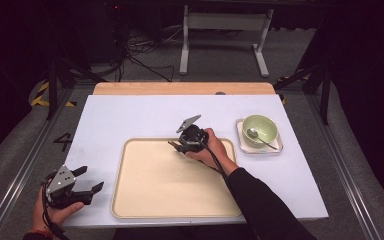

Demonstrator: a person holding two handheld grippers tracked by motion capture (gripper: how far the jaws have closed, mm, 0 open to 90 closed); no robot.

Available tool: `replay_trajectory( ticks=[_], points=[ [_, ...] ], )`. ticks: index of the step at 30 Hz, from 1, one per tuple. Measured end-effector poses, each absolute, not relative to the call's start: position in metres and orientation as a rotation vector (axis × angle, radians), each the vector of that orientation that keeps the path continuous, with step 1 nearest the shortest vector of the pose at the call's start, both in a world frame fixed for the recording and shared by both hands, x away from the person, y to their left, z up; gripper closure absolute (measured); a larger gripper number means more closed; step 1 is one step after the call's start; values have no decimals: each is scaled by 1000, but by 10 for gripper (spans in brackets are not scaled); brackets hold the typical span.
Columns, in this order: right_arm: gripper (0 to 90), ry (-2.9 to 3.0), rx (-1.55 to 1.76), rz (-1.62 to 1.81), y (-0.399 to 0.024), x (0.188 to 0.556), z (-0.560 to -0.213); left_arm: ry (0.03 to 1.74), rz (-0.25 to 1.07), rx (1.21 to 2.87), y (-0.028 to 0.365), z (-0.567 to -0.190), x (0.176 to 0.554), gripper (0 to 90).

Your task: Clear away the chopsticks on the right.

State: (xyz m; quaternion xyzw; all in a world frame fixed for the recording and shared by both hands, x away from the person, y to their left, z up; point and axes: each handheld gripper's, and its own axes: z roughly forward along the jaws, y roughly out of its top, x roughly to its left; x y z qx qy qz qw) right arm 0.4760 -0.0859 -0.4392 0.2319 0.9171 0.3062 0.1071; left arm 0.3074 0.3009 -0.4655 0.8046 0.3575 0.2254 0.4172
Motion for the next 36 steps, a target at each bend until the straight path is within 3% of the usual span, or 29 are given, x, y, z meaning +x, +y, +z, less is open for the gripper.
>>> replay_trajectory(
  ticks=[8, 36],
  points=[
    [804, 2691, 756, 890, -88, 479, -440, 889, 562, 2028, 300, -466, 307, 207],
    [733, 2510, 989, 903, -194, 444, -443, 920, 607, 1999, 298, -460, 302, 197]
  ],
)
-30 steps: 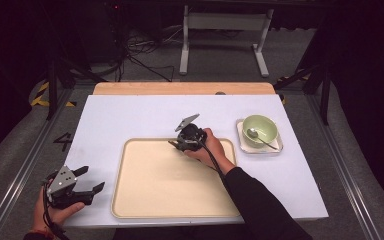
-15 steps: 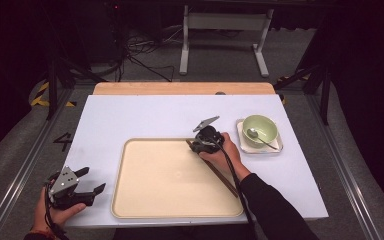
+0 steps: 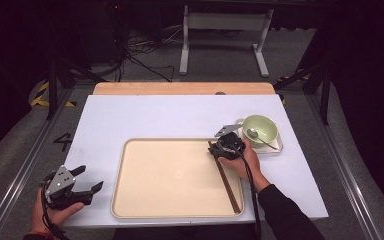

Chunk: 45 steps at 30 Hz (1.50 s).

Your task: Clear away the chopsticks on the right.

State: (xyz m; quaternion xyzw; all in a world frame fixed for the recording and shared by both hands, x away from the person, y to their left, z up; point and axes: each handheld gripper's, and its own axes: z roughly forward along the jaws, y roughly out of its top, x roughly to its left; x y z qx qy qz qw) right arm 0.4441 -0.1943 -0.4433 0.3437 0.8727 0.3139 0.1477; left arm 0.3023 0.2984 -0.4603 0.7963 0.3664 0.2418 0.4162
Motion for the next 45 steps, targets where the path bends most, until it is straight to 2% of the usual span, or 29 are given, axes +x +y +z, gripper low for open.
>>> replay_trajectory(
  ticks=[14, 23, 29, 45],
  points=[
    [680, 2461, 1027, 878, -223, 438, -443, 913, 624, 2034, 298, -461, 303, 198],
    [577, 2448, 1015, 835, -222, 433, -440, 911, 612, 2049, 296, -462, 303, 197],
    [501, 2413, 988, 870, -221, 424, -431, 908, 593, 2048, 296, -462, 303, 193],
    [418, 2311, 839, 1011, -234, 381, -389, 892, 586, 2062, 296, -462, 303, 193]
  ],
)
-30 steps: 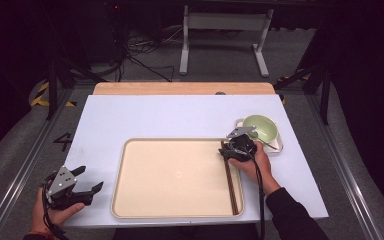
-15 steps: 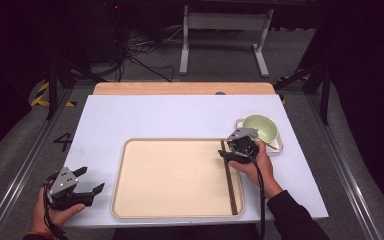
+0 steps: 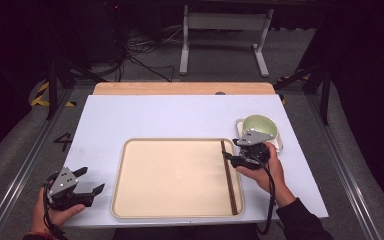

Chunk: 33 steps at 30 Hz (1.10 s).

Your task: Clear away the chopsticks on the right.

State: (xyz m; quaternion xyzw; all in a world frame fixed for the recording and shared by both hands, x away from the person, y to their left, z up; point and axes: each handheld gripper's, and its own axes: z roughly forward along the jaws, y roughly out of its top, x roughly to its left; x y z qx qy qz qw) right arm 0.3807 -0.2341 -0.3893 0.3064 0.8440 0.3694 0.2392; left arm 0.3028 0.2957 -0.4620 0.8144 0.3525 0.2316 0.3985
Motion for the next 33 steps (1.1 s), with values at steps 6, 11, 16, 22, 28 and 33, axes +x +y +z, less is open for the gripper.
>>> replay_trajectory(
  ticks=[6, 11, 16, 22, 28, 33],
  points=[
    [391, 2225, 826, 1038, -249, 368, -368, 891, 581, 2062, 296, -463, 303, 192],
    [373, 2140, 870, 1040, -272, 363, -356, 881, 578, 2064, 295, -462, 303, 191],
    [346, 2078, 923, 1012, -293, 364, -354, 878, 575, 2067, 295, -463, 303, 191],
    [342, 2044, 996, 1012, -314, 367, -355, 884, 574, 2070, 294, -463, 303, 191],
    [343, 2069, 1066, 1036, -324, 369, -360, 881, 571, 2074, 294, -463, 303, 190],
    [346, 2097, 1088, 1029, -325, 369, -365, 880, 566, 2077, 294, -464, 304, 191]
  ],
)
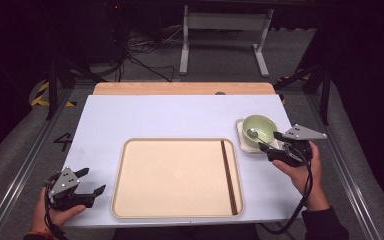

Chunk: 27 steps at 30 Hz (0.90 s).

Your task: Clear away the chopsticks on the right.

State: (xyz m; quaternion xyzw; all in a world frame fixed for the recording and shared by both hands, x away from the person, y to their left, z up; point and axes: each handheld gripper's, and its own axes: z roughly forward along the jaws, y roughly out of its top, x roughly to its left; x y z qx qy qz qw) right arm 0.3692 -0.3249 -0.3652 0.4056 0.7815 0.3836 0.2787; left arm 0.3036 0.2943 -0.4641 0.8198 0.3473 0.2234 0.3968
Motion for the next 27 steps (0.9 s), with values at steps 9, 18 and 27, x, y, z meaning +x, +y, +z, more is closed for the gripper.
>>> replay_trajectory(
  ticks=[9, 18, 27],
  points=[
    [443, 2094, 1226, 1011, -339, 379, -382, 876, 563, 2087, 294, -465, 304, 191],
    [610, 2054, 1363, 1124, -362, 387, -391, 881, 555, 2095, 293, -466, 304, 191],
    [782, 2024, 1430, 1212, -375, 391, -396, 878, 551, 2100, 293, -467, 305, 191]
  ],
)
